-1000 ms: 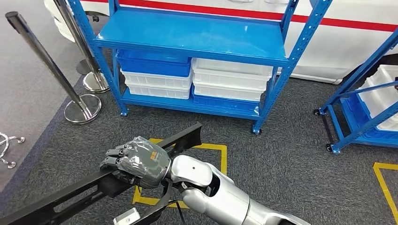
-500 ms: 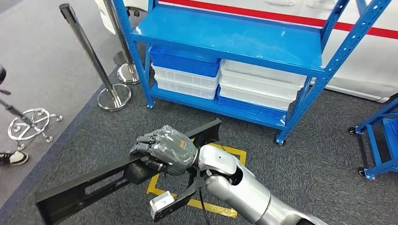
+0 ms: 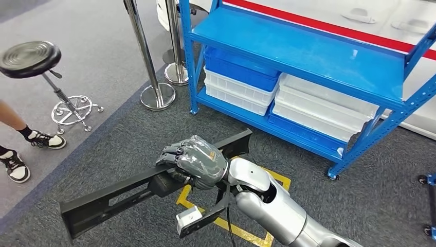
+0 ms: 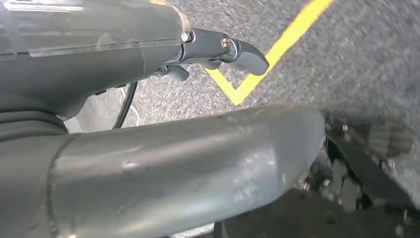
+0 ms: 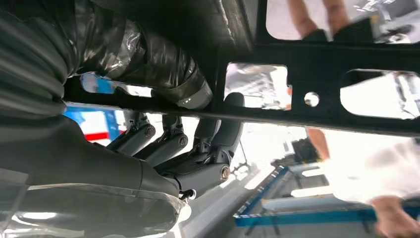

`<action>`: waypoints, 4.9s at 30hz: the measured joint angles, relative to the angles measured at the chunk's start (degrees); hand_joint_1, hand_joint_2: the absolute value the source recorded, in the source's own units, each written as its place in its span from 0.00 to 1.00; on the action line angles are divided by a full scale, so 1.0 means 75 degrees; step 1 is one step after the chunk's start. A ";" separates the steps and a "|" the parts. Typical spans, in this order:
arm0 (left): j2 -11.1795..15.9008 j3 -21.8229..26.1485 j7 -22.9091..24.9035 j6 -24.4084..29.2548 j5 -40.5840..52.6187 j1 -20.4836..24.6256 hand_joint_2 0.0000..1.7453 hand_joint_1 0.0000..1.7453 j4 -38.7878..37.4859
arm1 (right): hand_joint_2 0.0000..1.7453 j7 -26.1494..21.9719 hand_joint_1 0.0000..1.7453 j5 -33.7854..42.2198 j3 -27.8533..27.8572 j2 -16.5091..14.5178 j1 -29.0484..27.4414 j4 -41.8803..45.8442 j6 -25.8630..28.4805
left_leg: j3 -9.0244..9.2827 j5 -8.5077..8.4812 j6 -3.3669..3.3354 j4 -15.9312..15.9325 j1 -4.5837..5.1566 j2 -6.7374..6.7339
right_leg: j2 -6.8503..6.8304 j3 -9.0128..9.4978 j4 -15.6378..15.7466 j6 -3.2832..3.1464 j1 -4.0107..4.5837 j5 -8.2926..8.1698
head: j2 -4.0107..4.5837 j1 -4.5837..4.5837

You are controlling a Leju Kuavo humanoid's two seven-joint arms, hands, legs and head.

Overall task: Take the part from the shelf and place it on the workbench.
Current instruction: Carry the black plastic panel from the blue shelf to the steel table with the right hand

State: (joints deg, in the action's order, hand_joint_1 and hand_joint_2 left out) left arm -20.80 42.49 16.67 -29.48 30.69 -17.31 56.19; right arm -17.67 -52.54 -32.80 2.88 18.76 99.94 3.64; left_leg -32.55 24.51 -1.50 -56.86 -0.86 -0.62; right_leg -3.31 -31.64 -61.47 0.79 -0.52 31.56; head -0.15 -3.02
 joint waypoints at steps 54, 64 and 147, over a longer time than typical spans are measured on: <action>-0.0003 -0.0031 0.0048 0.0031 -0.0299 -0.0106 0.00 0.00 -0.0018 | 1.00 0.0034 1.00 0.0026 0.0404 0.0400 -0.0316 0.0214 0.0061 | -0.0445 0.0285 0.0084 -0.0830 0.0165 -0.0307 | -0.0280 -0.0013 0.0276 -0.0242 0.0048 -0.0353 | -0.0001 0.0007; -0.0010 -0.0059 0.0074 -0.0012 0.0372 -0.0075 0.00 0.00 0.0024 | 1.00 0.0028 1.00 0.0008 0.0412 0.0400 -0.0278 0.0208 -0.0013 | -0.0098 0.0042 -0.0195 -0.0098 0.0176 0.0226 | 0.0390 -0.0810 -0.1515 0.0010 -0.0036 0.0608 | 0.0000 0.0000; 0.0796 0.0275 -0.1788 0.1303 0.1692 0.1987 0.00 0.00 -0.3818 | 1.00 0.0345 1.00 0.0160 -0.0087 -0.0264 0.0649 -0.0068 -0.0652 | -0.0755 0.0149 0.0278 -0.1021 0.0033 -0.0200 | -0.0167 -0.0023 0.0468 -0.0139 -0.0104 -0.0491 | 0.0002 0.0036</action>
State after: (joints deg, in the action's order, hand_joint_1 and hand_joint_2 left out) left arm -14.83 44.55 3.26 -19.71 43.39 -2.40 27.56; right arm -15.08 -51.34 -33.45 0.90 23.62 99.43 -1.25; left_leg -38.21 25.62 0.58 -64.52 -0.61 -2.12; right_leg -4.57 -31.82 -57.96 -0.25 -1.31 27.88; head -0.13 -2.75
